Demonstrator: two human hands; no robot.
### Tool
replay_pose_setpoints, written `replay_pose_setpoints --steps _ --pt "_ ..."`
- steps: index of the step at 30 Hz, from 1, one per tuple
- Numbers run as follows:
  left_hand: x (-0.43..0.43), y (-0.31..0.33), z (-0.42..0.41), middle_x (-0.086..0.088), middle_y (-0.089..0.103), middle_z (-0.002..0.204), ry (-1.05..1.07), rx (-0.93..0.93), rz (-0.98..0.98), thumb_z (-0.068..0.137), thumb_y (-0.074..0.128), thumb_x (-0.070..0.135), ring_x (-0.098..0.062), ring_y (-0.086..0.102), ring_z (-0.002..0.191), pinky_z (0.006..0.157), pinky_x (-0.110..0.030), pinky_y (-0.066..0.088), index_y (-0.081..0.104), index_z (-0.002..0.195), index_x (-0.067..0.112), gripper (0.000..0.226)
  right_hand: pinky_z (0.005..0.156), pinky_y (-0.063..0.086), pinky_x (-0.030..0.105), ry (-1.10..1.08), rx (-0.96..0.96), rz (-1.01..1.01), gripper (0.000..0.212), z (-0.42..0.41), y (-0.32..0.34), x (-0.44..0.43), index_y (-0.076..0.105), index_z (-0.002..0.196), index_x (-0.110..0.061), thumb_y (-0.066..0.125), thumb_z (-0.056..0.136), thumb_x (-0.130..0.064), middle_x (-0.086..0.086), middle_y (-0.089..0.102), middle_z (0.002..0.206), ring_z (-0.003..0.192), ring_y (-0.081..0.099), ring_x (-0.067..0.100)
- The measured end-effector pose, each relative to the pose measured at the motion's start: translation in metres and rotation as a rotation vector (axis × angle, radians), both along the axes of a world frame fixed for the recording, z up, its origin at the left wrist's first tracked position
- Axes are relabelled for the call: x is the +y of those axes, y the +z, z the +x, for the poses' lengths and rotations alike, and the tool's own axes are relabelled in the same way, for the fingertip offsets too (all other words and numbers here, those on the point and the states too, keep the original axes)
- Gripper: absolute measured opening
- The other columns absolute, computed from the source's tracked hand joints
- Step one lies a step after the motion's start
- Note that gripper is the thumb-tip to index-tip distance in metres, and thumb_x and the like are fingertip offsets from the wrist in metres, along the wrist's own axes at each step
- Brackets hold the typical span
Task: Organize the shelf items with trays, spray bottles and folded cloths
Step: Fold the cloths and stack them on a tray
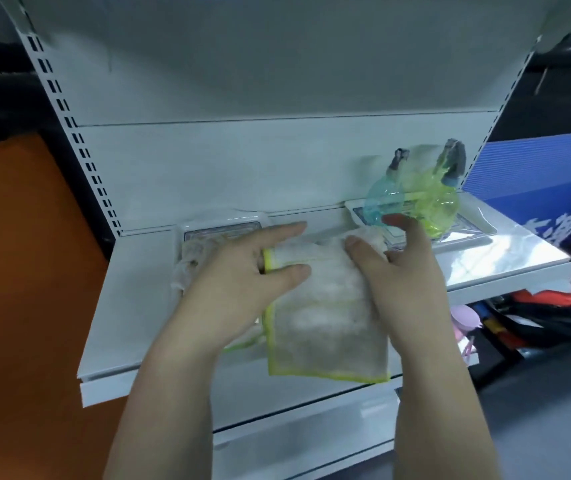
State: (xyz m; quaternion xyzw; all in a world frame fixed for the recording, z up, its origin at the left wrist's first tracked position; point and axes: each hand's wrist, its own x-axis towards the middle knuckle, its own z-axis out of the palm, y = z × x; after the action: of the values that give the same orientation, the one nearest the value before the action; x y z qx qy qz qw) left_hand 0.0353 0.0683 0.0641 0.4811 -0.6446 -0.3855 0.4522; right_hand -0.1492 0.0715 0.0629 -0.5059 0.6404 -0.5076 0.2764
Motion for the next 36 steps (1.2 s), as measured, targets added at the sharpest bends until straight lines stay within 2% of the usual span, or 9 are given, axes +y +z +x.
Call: replay_pose_setpoints --steps 5,9,13,15,20,25,28,32,36 --pt "-0.002 0.000 0.000 0.013 0.058 0.060 0.031 -0.236 0.000 0.082 0.076 0.037 -0.005 0.050 0.056 0.063 -0.033 0.047 0.073 0.083 0.026 0.012 0.069 0.050 0.037 0.103 0.132 -0.058 0.014 -0.013 0.004 0.007 0.072 0.082 -0.032 0.069 0.086 -0.046 0.003 0.067 0.073 0.073 0.063 0.017" --pt "-0.007 0.004 -0.004 0.012 0.058 0.087 0.028 -0.191 -0.048 0.080 0.075 0.042 -0.004 0.056 0.073 0.068 -0.028 0.045 0.072 0.079 0.028 0.014 0.080 0.057 0.036 0.276 0.111 0.034 0.036 -0.030 0.012 0.011 0.070 0.101 -0.043 0.083 0.068 -0.051 -0.015 0.071 0.093 0.087 0.067 0.005" --pt "-0.013 0.005 -0.017 0.029 0.064 0.114 0.010 0.074 0.081 0.082 0.076 0.030 0.010 0.060 0.098 0.072 -0.019 0.046 0.073 0.083 0.025 0.006 0.082 0.054 0.031 0.299 0.191 -0.011 0.018 -0.044 0.012 0.005 0.070 0.088 -0.040 0.081 0.074 -0.038 -0.016 0.059 0.102 0.094 0.062 0.005" --pt "-0.018 0.003 -0.027 0.019 0.073 0.098 0.018 0.244 0.118 0.081 0.077 0.025 0.001 0.065 0.093 0.086 -0.030 0.045 0.074 0.078 0.024 0.003 0.081 0.054 0.027 0.321 0.121 -0.033 0.013 -0.047 0.011 -0.001 0.070 0.087 -0.037 0.078 0.077 -0.040 -0.018 0.057 0.108 0.098 0.062 0.004" --pt "-0.040 -0.012 -0.067 0.004 0.071 0.082 -0.008 0.754 0.301 0.071 0.068 0.040 -0.013 0.069 0.079 0.068 -0.025 0.054 0.070 0.084 0.024 0.020 0.071 0.053 0.040 0.317 -0.097 -0.019 0.005 -0.063 0.009 -0.031 0.064 0.088 -0.031 0.069 0.088 -0.030 -0.006 0.068 0.078 0.076 0.066 0.018" --pt "-0.060 -0.036 -0.085 0.000 0.076 0.109 -0.021 0.428 0.356 0.067 0.076 0.034 -0.020 0.071 0.106 0.097 -0.049 0.053 0.068 0.114 0.028 0.048 0.083 0.056 0.054 0.281 -0.179 -0.002 0.013 -0.078 -0.003 -0.067 0.063 0.095 -0.040 0.068 0.087 -0.030 0.002 0.070 0.090 0.086 0.069 0.029" --pt "-0.068 -0.037 -0.094 0.006 0.075 0.111 0.026 0.319 0.341 0.078 0.077 0.015 -0.015 0.070 0.105 0.095 -0.043 0.054 0.057 0.130 0.030 0.058 0.085 0.056 0.050 0.243 -0.192 0.025 0.021 -0.088 -0.016 -0.093 0.061 0.106 -0.041 0.066 0.087 -0.035 -0.001 0.066 0.088 0.089 0.068 0.028" --pt "-0.081 -0.042 -0.106 0.050 0.060 0.082 0.131 0.084 0.353 0.073 0.083 0.035 0.022 0.054 0.092 0.099 -0.027 0.041 0.019 0.148 0.057 0.101 0.089 0.049 0.037 0.196 -0.118 0.031 0.040 -0.095 -0.030 -0.121 0.050 0.134 -0.028 0.057 0.095 -0.032 -0.015 0.059 0.076 0.087 0.061 0.016" --pt "-0.092 -0.048 -0.121 0.035 0.048 0.072 0.356 0.064 0.307 0.083 0.076 0.035 0.019 0.053 0.073 0.081 -0.011 0.044 0.014 0.145 0.063 0.092 0.085 0.048 0.034 0.246 -0.024 0.059 0.060 -0.102 -0.036 -0.141 0.040 0.144 -0.034 0.063 0.090 -0.039 -0.010 0.060 0.096 0.094 0.059 0.015"
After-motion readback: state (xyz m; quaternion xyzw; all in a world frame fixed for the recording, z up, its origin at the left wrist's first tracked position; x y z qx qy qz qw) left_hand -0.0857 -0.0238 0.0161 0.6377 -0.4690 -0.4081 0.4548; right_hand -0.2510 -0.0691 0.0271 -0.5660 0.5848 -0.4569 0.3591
